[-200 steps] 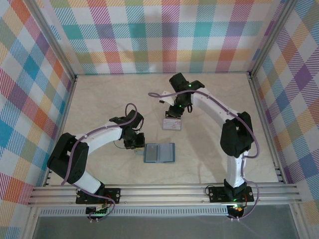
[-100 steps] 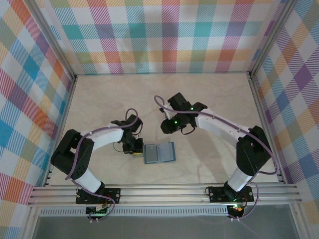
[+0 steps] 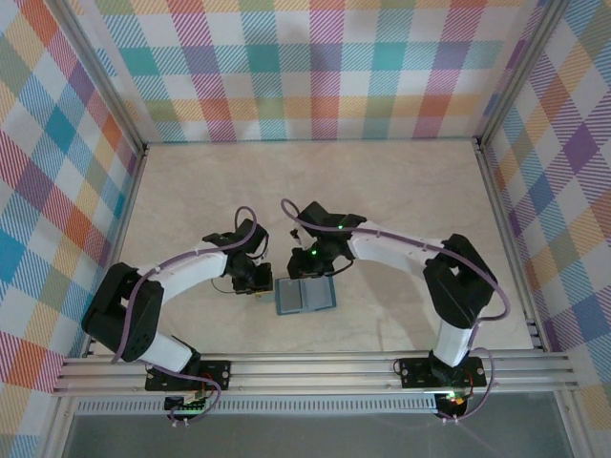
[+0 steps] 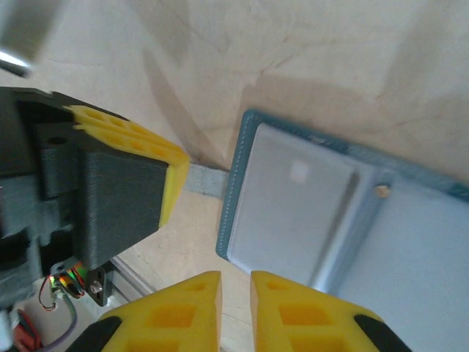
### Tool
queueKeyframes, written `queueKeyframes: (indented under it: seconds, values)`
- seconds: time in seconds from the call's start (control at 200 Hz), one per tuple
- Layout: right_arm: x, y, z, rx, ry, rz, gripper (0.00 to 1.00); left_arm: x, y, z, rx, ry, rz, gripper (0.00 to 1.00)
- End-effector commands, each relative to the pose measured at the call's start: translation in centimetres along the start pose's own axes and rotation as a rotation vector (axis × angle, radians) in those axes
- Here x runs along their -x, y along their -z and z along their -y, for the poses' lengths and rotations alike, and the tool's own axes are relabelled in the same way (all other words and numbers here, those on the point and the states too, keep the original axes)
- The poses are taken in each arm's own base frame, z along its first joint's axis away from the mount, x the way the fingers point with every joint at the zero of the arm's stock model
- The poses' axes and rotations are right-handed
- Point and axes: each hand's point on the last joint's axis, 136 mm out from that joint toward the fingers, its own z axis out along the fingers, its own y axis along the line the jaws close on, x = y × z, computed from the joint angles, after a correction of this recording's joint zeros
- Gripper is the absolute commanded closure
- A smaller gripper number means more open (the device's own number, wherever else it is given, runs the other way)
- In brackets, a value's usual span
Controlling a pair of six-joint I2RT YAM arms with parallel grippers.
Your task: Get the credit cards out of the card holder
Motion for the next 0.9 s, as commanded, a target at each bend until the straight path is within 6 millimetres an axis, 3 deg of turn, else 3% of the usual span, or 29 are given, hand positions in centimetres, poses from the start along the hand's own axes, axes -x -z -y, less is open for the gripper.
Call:
queueKeyframes:
  seconds: [0.0, 0.23, 0.505, 0.715, 0.895]
  values:
    - [-0.1, -1.6, -1.4, 0.063, -0.086, -0.024, 0.81, -1.0, -0.2, -0.6, 0.013, 0.019, -0.034, 0.86]
    - [-0.3, -4.7, -1.1, 0.031, -0.17, -0.064, 0.89, -1.8, -1.9, -1.9, 0.052, 0.014, -0.076, 0.9]
    - [-1.1, -7.6, -0.4, -0.019, -0.203, -0.115, 0.87, -2.5, -2.8, -2.8, 0.066, 0.022, -0.089, 0.9]
    - [-2.0, -7.4, 2.7, -0.203, -0.211, -0.122, 0.77, -2.7, -2.5, -2.9, 0.068, 0.02, -0.086, 0.9]
    - [-2.5, -6.2, 3.4, -0.278, -0.193, -0.111, 0.7, -2.5, -2.2, -2.8, 0.066, 0.017, -0.079, 0.9]
